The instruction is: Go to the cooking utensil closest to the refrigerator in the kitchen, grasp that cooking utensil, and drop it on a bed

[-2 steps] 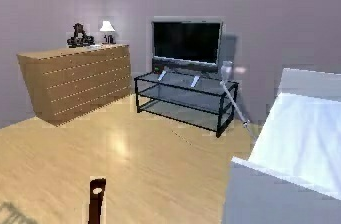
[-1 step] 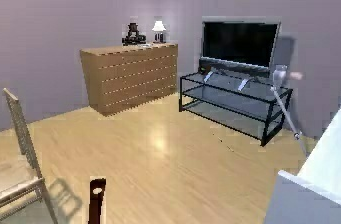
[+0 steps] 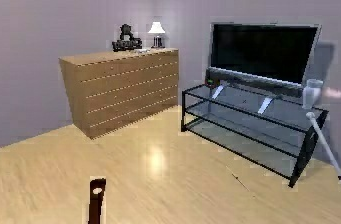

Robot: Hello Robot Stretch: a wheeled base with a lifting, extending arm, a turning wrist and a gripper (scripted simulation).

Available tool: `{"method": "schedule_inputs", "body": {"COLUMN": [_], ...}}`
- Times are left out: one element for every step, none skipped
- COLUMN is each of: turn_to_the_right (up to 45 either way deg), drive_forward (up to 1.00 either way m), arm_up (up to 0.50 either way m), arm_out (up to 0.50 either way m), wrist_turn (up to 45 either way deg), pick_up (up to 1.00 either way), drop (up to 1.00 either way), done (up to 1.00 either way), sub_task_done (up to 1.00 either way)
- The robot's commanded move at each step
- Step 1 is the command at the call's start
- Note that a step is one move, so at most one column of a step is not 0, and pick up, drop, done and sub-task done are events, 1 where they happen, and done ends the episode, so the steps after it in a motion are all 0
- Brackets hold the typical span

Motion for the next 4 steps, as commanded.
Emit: {"method": "schedule_inputs", "body": {"turn_to_the_right": [36.0,0.0,3.0,0.0], "drive_forward": [0.0,1.0,0.0,0.05], "arm_up": [0.0,0.0,0.0,0.0], "arm_out": [0.0,0.0,0.0,0.0], "wrist_turn": [0.0,0.0,0.0,0.0], "pick_up": [0.0,0.0,0.0,0.0], "drop": [0.0,0.0,0.0,0.0], "done": [0.0,0.0,0.0,0.0], "sub_task_done": [0.0,0.0,0.0,0.0]}}
